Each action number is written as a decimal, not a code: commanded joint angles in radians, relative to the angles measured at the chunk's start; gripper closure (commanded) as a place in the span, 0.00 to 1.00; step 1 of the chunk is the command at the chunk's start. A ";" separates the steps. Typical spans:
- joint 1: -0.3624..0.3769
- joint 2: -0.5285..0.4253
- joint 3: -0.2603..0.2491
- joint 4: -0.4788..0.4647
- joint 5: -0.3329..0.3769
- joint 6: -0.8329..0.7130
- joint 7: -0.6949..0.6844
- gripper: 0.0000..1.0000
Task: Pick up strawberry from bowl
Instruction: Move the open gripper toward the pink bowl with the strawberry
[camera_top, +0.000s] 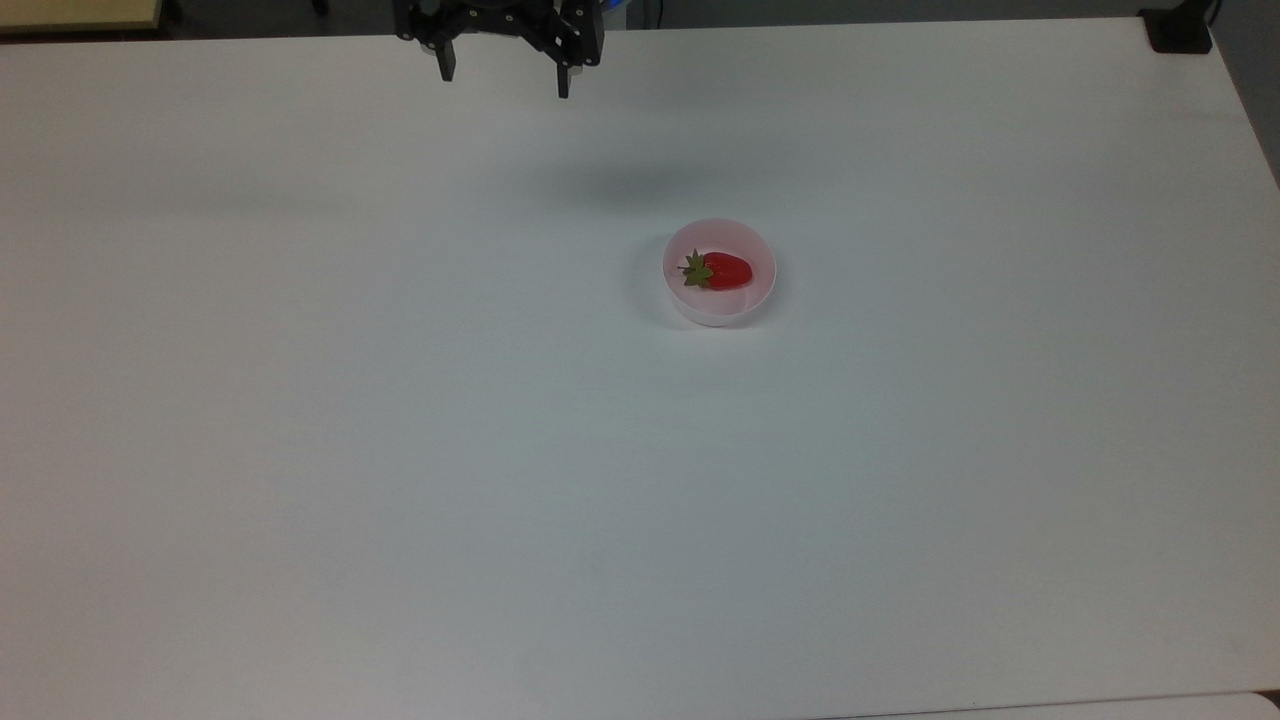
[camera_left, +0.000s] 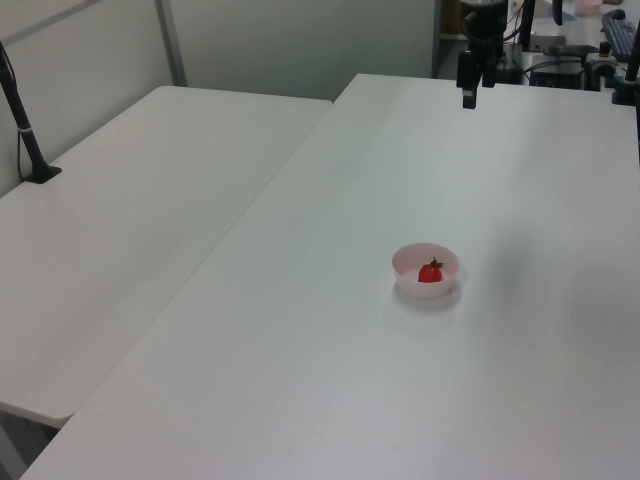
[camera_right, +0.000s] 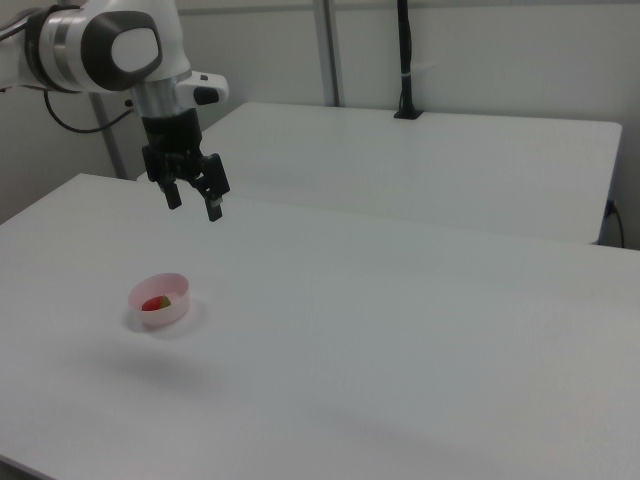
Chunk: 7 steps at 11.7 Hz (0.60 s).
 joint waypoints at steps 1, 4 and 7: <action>0.016 0.026 0.053 -0.004 0.015 0.051 0.029 0.00; 0.017 0.092 0.137 -0.019 0.014 0.080 0.195 0.00; 0.020 0.139 0.203 -0.074 0.008 0.173 0.390 0.03</action>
